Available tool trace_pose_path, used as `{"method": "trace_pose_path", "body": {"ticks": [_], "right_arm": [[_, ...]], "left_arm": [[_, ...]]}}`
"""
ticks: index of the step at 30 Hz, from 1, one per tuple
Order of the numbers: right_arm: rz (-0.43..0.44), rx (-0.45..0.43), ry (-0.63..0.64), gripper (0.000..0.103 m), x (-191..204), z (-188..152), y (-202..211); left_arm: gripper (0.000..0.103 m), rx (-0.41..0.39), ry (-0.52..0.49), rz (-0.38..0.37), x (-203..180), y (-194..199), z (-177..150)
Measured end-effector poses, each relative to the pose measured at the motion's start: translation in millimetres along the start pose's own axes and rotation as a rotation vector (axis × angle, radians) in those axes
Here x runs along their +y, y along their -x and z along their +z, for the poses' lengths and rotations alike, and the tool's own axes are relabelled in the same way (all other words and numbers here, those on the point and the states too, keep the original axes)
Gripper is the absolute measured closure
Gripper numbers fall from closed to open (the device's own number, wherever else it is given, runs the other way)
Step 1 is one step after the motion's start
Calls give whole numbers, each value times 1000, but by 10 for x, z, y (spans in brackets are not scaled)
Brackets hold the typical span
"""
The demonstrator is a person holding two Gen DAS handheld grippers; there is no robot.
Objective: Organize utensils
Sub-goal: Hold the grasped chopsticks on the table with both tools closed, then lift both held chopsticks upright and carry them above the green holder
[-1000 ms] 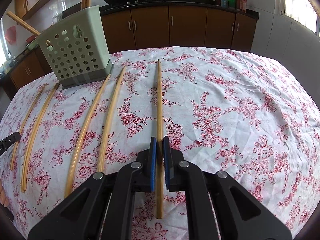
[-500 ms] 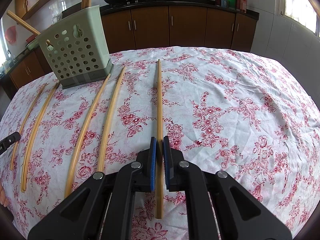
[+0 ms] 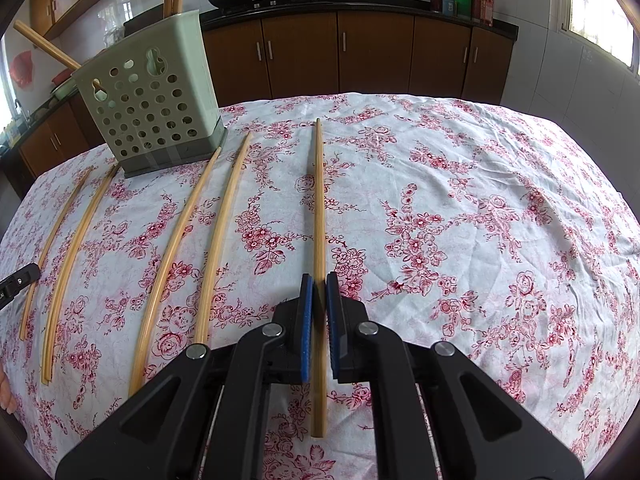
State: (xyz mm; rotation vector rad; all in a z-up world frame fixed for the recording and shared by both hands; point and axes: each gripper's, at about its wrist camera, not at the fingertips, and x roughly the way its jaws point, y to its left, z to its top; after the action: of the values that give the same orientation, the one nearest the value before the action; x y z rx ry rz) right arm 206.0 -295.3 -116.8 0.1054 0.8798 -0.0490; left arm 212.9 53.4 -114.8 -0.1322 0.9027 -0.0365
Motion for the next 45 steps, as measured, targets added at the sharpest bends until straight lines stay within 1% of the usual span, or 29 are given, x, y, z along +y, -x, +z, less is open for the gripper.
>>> {"method": "trace_pose_path", "body": {"ticks": [23, 27, 31, 34, 35, 36, 39, 41, 45], "right_arm": [[0, 0, 0, 95, 2, -1, 1], [0, 1, 9, 95, 1, -18, 14], [3, 1, 14, 95, -2, -53, 40], [8, 2, 10, 95, -24, -41, 42], [9, -5, 2, 95, -35, -31, 72], [18, -35, -9, 95, -60, -3, 152], [26, -132, -16, 96, -98, 115, 442], [32, -189, -23, 96, -130, 205, 616], [43, -285, -34, 96, -189, 360, 911]], "left_arm": [[93, 0, -6, 7, -5, 2, 2], [93, 12, -93, 56, -96, 51, -68], [94, 7, -138, 77, -132, 102, -151], [95, 11, -167, 89, -167, 91, -147], [95, 20, -166, 80, -164, 97, -129], [95, 19, -160, 67, -157, 123, -104], [95, -45, -149, 39, -140, 355, 21], [95, -102, -131, 6, -136, 566, 145], [95, -209, -88, -48, -131, 947, 401]]}}
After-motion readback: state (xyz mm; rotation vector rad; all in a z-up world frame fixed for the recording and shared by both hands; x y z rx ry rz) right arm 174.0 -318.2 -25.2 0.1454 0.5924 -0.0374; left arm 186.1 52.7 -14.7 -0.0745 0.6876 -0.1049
